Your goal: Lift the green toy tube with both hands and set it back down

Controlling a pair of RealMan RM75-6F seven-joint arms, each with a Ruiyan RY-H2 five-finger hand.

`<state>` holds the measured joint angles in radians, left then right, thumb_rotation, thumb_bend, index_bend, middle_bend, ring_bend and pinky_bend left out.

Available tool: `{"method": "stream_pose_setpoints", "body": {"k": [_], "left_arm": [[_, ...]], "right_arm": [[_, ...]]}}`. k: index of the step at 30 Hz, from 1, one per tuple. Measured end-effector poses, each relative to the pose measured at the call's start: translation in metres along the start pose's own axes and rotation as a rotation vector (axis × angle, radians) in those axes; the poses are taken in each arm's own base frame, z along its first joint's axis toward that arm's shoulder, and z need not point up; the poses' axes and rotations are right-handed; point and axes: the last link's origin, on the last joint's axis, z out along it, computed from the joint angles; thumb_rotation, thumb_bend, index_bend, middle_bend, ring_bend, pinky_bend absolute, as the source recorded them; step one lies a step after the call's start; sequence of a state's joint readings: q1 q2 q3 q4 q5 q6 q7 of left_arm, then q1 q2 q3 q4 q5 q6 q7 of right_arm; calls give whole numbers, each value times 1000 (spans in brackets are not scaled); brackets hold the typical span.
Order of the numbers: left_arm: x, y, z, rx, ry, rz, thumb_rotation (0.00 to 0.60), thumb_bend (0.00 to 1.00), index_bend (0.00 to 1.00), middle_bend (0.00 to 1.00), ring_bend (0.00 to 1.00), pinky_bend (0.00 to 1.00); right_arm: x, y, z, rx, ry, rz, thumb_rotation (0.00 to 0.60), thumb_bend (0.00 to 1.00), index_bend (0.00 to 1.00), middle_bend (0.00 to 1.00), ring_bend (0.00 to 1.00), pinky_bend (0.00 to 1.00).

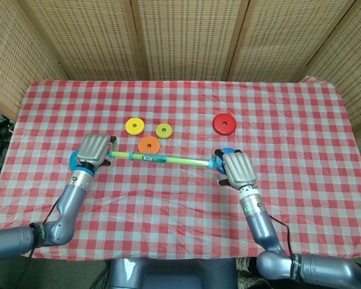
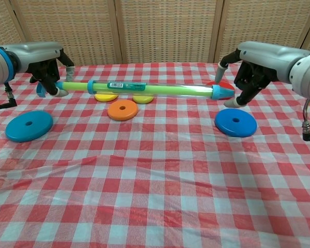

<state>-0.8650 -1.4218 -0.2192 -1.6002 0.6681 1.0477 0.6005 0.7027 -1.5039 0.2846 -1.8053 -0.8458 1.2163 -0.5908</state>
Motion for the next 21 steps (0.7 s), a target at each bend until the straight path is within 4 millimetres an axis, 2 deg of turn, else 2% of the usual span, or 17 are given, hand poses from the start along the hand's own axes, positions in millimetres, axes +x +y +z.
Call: {"method": "stream_pose_setpoints", "body": {"k": [16,21], "left_arm": [[-2,18,4,-22,-30,-35,600,572,859,997,855,729],[-2,20,4,-26,-38,-43,600,573,859,997,855,729]], "right_arm": [[-4,6,5,-9,-12,30,600,438,408,973,875,419],[-2,5,5,-7,-3,31,600,438,461,988,887,427]]}}
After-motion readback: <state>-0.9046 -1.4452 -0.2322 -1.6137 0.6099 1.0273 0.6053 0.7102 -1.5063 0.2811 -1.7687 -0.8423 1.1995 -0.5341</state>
